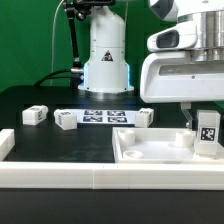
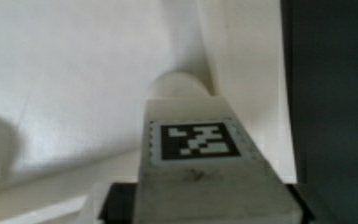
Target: Assemble one leg
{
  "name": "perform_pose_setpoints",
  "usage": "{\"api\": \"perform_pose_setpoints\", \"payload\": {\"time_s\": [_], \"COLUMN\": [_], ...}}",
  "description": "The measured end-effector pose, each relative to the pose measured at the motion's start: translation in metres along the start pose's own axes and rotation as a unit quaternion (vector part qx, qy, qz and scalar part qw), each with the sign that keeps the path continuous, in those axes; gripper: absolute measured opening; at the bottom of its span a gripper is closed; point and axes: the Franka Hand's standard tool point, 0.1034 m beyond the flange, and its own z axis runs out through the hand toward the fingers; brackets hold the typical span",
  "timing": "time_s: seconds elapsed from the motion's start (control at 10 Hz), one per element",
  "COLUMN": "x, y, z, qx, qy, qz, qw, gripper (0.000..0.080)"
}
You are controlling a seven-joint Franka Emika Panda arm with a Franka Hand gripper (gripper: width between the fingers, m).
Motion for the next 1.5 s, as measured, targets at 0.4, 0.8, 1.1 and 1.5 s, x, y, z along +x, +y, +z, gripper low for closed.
{"api": "perform_pose_setpoints", "payload": {"time_s": [0.4,0.8,1.1,1.5], "x": [0.001,0.002,0.000,-0.002], "y": [0.002,0.003,0.001,-0.007], "z": [0.001,0.000,0.001,0.000], "qx": [0.006,0.008,0.006,-0.002], "qy": [-0.003,-0.005,-0.003,-0.003], "qz": [0.121,0.079,-0.024,-0.210], "qw": [0.993,0.997,1.000,0.978], "gripper": [0.0294,0.0605,0.0647,0.0649]}}
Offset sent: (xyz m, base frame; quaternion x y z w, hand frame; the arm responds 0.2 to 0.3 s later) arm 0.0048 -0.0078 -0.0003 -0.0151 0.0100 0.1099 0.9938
